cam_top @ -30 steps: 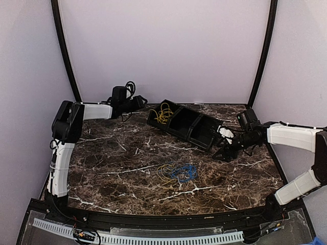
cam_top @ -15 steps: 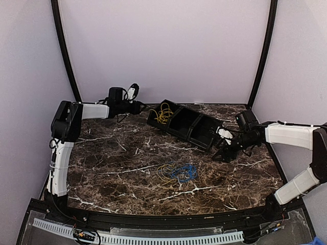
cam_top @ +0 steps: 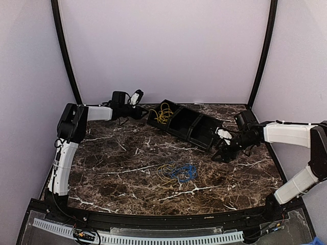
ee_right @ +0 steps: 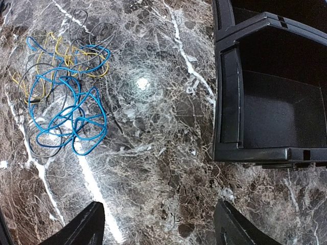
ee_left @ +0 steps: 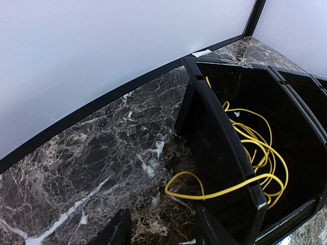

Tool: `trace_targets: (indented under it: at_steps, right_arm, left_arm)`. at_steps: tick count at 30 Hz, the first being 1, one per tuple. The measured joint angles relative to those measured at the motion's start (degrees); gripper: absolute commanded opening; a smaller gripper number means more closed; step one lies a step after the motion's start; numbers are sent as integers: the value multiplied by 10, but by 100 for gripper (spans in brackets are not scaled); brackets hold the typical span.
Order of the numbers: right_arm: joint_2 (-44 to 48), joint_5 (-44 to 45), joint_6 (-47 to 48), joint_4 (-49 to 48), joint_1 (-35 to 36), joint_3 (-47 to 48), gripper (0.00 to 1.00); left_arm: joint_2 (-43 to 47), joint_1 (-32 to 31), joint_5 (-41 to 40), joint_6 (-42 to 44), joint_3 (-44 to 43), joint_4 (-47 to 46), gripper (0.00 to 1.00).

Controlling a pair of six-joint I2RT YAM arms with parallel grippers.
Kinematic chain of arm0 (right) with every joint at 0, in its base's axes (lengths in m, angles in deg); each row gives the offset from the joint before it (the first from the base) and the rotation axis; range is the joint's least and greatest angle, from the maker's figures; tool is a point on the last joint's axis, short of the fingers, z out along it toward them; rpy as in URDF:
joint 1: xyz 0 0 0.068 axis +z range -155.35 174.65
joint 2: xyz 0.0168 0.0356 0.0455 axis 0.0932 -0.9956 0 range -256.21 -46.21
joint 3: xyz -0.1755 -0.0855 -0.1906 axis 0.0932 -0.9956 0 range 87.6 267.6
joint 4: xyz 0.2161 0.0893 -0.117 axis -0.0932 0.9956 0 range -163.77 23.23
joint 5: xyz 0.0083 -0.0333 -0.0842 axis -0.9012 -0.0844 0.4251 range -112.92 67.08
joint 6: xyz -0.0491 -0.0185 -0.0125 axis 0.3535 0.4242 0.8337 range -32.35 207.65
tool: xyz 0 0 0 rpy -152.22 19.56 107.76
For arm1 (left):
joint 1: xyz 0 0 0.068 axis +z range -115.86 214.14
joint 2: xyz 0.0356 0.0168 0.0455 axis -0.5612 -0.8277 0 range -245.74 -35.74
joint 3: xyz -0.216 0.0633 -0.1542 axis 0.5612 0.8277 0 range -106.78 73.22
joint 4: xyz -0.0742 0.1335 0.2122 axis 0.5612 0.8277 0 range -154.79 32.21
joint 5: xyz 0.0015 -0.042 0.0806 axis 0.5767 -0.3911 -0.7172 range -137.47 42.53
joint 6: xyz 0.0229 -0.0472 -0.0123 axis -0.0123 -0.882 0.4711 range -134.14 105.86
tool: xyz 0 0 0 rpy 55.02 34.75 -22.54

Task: Untangle the cables

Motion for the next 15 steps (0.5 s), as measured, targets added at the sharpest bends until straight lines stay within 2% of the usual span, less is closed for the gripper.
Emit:
trace_targets:
  at_steps: [7,11,15]
  right_arm:
    - [-8,0,0,2,0,1,75]
    - [-8,0,0,3,0,1,75]
    - [-8,0,0,3,0,1,75]
  left_arm:
    - [-34,-4,14,6,-66,21,42]
    - [-58,-9,23,11,-120,38,32]
    - [-85,-10,48,25,-170,60,27]
